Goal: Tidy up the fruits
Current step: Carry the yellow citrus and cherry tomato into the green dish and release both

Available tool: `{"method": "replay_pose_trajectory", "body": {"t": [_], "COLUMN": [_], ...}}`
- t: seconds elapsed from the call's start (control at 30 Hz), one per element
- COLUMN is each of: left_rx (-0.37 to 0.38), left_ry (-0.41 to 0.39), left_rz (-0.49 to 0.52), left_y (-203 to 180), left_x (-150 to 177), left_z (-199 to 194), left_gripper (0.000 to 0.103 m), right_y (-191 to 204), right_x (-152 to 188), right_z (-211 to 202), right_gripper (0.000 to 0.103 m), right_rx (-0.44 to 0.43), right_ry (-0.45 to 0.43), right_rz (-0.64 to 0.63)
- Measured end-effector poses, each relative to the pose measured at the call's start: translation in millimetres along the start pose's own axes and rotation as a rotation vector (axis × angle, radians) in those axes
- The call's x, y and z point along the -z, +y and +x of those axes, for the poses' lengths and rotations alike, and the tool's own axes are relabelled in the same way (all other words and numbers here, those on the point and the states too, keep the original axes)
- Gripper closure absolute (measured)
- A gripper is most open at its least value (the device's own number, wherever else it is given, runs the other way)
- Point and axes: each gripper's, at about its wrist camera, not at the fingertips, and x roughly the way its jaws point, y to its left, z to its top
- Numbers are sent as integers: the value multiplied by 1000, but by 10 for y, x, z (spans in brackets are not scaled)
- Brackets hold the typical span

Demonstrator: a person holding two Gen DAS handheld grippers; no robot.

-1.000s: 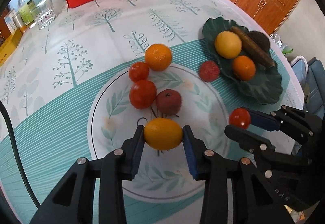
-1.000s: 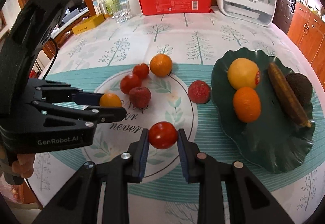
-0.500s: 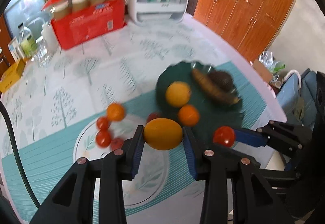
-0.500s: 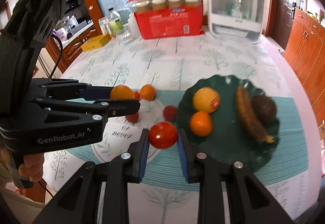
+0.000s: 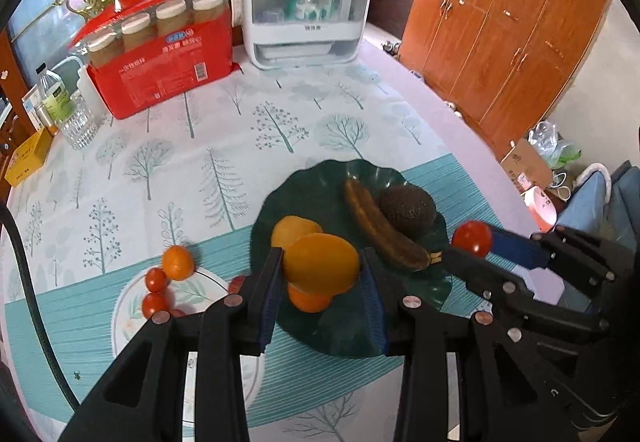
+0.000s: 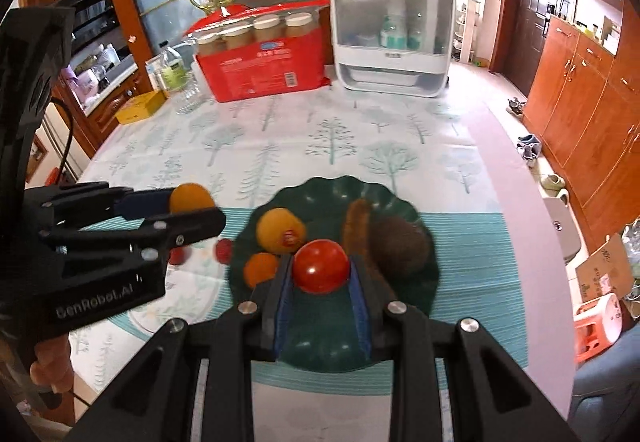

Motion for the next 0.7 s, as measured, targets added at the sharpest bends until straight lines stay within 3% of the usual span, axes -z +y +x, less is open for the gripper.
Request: {"method": "replay_pose_trajectory", "body": {"t": [0.47,0.7], "left_rx": [-111,-168], "left_ry": [167,234], "left_rz": [-66,-51], "left_y": [-2,-50], "left_x": [131,196], "left_z": [614,811], "left_gripper": [67,66], "right_y": [-149,-112], "right_x": [147,278], "right_z": [463,641], "right_gripper": [75,75], "right_rx": [8,-10], "right_ry": [64,96], "right_rz": [-120,-185]}}
